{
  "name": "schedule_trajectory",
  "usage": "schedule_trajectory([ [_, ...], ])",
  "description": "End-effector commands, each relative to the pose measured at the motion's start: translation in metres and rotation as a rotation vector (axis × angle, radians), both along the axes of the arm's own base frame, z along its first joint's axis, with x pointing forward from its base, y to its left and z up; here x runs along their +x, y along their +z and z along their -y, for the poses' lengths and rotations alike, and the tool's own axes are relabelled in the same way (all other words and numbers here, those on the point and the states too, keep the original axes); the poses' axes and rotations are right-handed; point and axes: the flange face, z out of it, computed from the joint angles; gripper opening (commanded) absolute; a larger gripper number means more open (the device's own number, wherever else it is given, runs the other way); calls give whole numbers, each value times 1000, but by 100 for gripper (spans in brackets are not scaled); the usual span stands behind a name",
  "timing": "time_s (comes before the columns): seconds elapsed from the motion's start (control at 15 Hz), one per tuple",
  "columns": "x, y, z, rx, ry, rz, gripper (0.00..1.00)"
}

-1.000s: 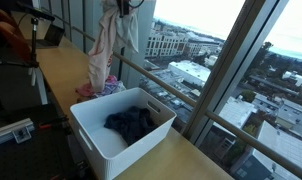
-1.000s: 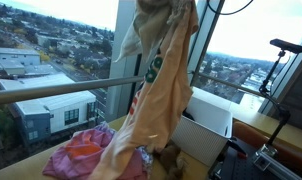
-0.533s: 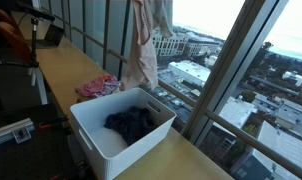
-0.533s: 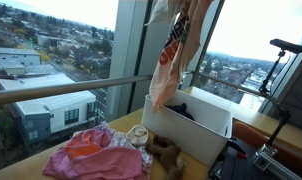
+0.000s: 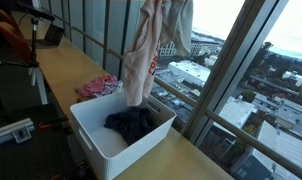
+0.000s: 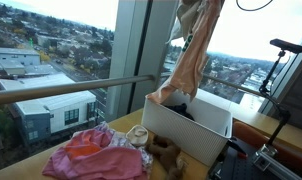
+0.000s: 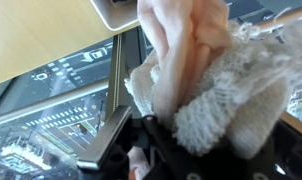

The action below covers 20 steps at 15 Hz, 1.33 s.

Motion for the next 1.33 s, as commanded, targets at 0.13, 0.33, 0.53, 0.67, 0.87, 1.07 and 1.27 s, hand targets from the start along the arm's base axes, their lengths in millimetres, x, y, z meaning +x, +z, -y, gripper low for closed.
schedule_trajectory([
  [0.13,-4,-45,8,31,-5,-59,0],
  [0.33,-6,-74,12,38,-8,-100,0],
  [0.53,-10,-101,20,52,-19,-134,0],
  [0.67,-14,-123,22,65,-26,-159,0],
  [0.87,-25,-160,25,74,-31,-210,0],
  [1.07,-35,-190,25,79,-33,-254,0],
  [1.27,-42,-213,22,74,-30,-292,0],
])
